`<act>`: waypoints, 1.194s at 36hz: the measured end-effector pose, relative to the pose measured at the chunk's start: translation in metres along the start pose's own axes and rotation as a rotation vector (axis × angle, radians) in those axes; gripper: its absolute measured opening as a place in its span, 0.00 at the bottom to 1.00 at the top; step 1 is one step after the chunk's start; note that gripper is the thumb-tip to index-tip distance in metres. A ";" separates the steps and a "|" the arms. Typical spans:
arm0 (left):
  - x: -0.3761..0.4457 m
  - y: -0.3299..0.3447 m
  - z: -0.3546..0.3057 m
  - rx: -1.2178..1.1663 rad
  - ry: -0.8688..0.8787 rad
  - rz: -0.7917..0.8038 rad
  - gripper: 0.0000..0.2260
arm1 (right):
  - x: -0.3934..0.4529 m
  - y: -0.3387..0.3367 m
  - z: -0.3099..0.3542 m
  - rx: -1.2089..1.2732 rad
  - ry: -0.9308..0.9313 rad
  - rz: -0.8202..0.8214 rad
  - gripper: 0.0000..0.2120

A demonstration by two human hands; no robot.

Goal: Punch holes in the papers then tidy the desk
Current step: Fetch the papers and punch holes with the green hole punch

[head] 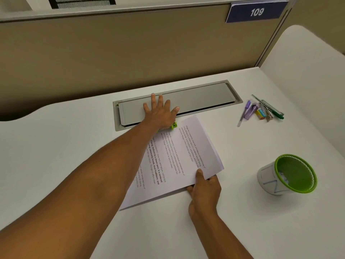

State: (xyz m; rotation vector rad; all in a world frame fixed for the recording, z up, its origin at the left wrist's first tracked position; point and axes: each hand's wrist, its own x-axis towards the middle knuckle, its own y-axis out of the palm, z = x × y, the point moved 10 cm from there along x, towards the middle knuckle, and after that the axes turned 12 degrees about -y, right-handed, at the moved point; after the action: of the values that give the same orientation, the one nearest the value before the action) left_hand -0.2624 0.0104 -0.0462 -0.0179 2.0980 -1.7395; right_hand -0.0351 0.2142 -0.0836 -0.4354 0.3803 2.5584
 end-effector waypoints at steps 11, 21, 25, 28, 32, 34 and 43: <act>0.002 0.002 0.002 0.001 -0.024 -0.006 0.32 | 0.001 -0.002 -0.002 0.008 0.020 -0.006 0.12; 0.005 0.004 0.001 0.045 -0.019 -0.002 0.32 | 0.001 0.000 -0.003 0.020 0.033 0.006 0.11; 0.007 0.008 0.002 0.042 -0.009 0.009 0.32 | 0.001 0.001 -0.002 0.020 0.035 0.021 0.11; 0.007 0.007 0.003 0.031 -0.010 -0.022 0.32 | 0.002 0.000 -0.002 0.018 0.038 0.025 0.12; 0.007 0.007 0.003 0.028 -0.009 -0.029 0.31 | 0.002 0.001 -0.004 0.019 0.047 0.025 0.12; 0.006 0.006 0.002 0.037 -0.007 -0.032 0.31 | 0.003 0.001 -0.004 0.015 0.047 0.025 0.12; 0.011 0.006 0.006 -0.089 -0.069 0.152 0.34 | 0.004 -0.002 -0.006 0.015 0.073 0.026 0.12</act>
State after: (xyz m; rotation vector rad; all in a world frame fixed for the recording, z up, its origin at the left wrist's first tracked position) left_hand -0.2692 0.0035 -0.0560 0.0538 2.0681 -1.5353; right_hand -0.0359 0.2152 -0.0913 -0.5225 0.4335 2.5679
